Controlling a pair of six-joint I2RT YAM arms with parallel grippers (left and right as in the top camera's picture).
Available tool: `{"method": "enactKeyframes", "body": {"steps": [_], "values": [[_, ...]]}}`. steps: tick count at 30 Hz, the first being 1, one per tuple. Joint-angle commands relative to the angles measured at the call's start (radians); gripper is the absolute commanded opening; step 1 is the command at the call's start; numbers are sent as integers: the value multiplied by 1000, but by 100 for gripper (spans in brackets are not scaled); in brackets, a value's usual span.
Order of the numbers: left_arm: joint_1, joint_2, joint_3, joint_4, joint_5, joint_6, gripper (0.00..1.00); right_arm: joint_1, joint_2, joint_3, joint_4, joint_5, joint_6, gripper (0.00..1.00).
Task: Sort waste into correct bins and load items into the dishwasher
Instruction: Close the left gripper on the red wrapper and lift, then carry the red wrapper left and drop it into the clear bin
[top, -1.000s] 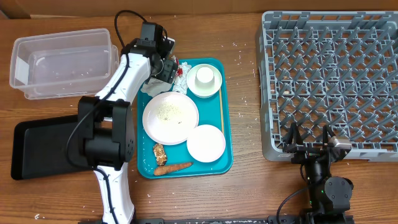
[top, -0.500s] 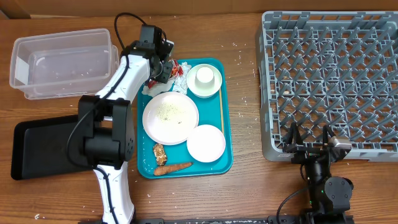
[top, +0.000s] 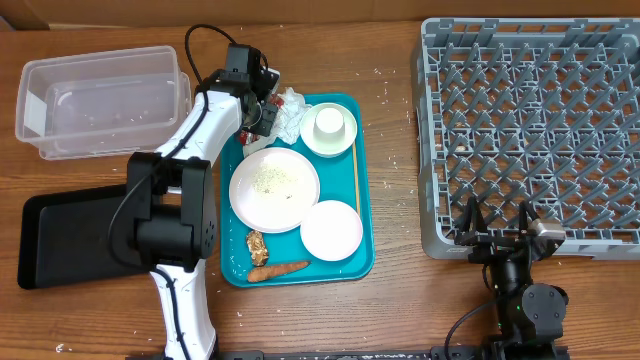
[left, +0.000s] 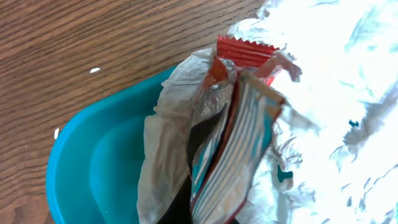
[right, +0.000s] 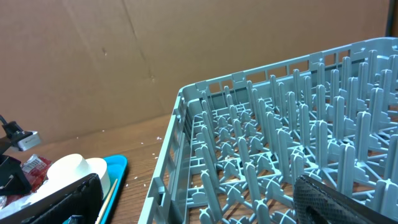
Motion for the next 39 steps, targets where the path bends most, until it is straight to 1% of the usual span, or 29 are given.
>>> {"method": "enactKeyframes", "body": {"steps": [1,5,14,20,21,24,27,29,32,36,37,39], "values": [[5,-11,53,-6,11,-74,4,5,-12,-11,6,-5,-8,100],[4,-46,89,-36,12,-142,4,5,-12,-11,6,-5,-8,100],[4,-175,98,-120,12,-144,4,5,-12,-11,6,-5,-8,100],[5,-275,98,-119,-9,-148,4,5,-12,-11,6,-5,-8,100],[7,-292,98,-112,-48,-166,4,5,-12,-11,6,-5,-8,100],[20,-328,98,-70,-284,-278,4,5,-12,-11,6,-5,-8,100],[47,-335,98,-36,-475,-355,4,5,-12,-11,6,-5,-8,100],[72,-332,98,-24,-523,-368,4,5,-12,-11,6,-5,-8,100],[124,-324,98,-13,-508,-390,4,5,-12,-11,6,-5,-8,100],[202,-306,98,-8,-496,-473,4,5,-12,-11,6,-5,-8,100],[224,-301,98,-4,-477,-489,4,5,-12,-11,6,-5,-8,100],[279,-283,98,22,-386,-502,4,5,-12,-11,6,-5,-8,100]]}}
